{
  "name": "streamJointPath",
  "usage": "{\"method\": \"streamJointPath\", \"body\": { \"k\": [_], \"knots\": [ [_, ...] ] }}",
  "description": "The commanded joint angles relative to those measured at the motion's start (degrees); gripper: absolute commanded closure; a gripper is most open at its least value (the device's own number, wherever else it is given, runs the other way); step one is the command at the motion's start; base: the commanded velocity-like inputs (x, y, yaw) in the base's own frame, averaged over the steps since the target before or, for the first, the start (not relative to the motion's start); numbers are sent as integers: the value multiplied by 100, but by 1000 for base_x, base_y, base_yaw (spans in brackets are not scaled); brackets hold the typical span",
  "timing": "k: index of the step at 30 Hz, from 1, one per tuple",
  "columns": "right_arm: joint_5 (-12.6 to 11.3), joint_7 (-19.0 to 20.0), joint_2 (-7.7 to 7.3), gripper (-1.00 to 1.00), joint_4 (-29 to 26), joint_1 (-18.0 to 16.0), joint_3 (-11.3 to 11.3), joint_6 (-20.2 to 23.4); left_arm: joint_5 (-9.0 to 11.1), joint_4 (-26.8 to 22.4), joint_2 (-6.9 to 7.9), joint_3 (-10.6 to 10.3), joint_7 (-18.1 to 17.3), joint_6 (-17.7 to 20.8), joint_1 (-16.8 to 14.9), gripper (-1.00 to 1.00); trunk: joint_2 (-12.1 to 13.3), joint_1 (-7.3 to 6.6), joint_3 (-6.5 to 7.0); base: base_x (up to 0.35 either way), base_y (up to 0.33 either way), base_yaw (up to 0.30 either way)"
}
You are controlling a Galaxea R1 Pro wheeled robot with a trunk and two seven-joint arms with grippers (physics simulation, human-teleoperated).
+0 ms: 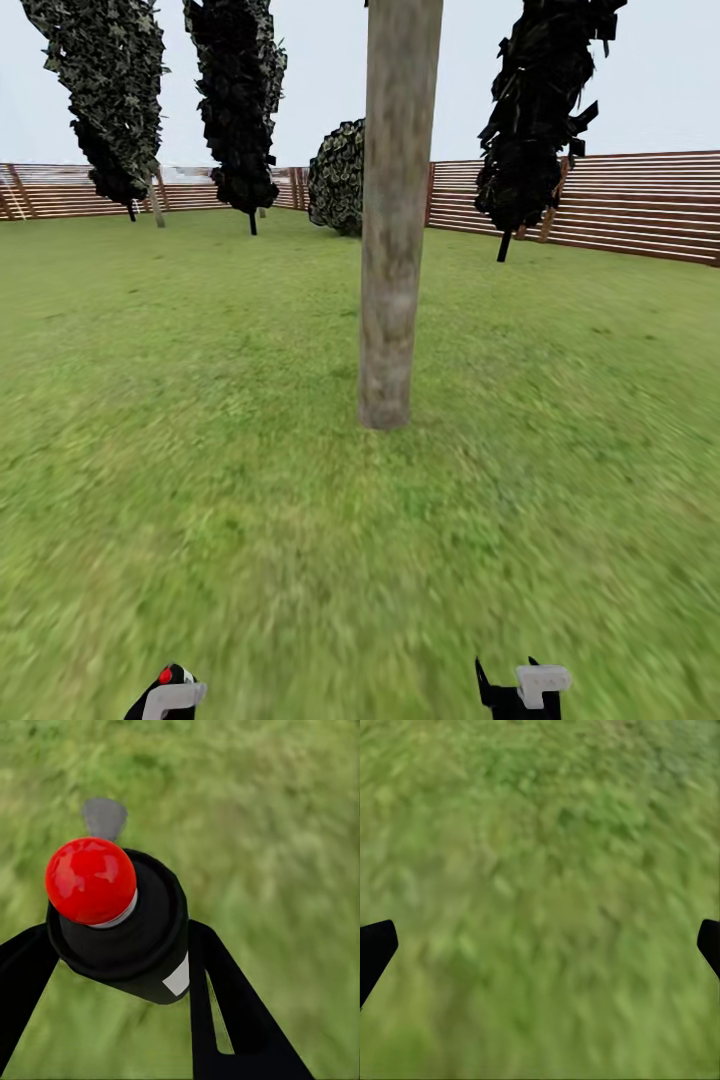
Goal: In the garden, pick up the pesticide atomizer on the floor and spray pesticide onto both trees until each tree trunk is fully covered.
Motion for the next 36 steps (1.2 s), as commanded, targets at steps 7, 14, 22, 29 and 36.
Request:
{"method": "streamJointPath", "body": {
  "k": [7,14,22,29,36],
  "knots": [
    [5,0,0,-100,1,0,0,5,0,-1,0,2,0,0,1,100,0,0,0,337,0,0],
    [3,0,0,-100,0,0,0,5,0,-1,0,0,0,0,0,100,0,0,0,338,0,0],
    [-3,0,0,-100,0,0,0,4,0,-1,0,1,0,-3,1,100,0,0,0,339,0,0],
    [-3,0,0,-100,0,0,-1,-4,0,-1,0,-2,0,-4,1,100,0,0,12,339,0,-112],
    [-3,0,0,-100,0,0,-3,-4,0,-1,0,-1,0,-9,2,100,0,0,31,270,0,-231]
  ]
}}
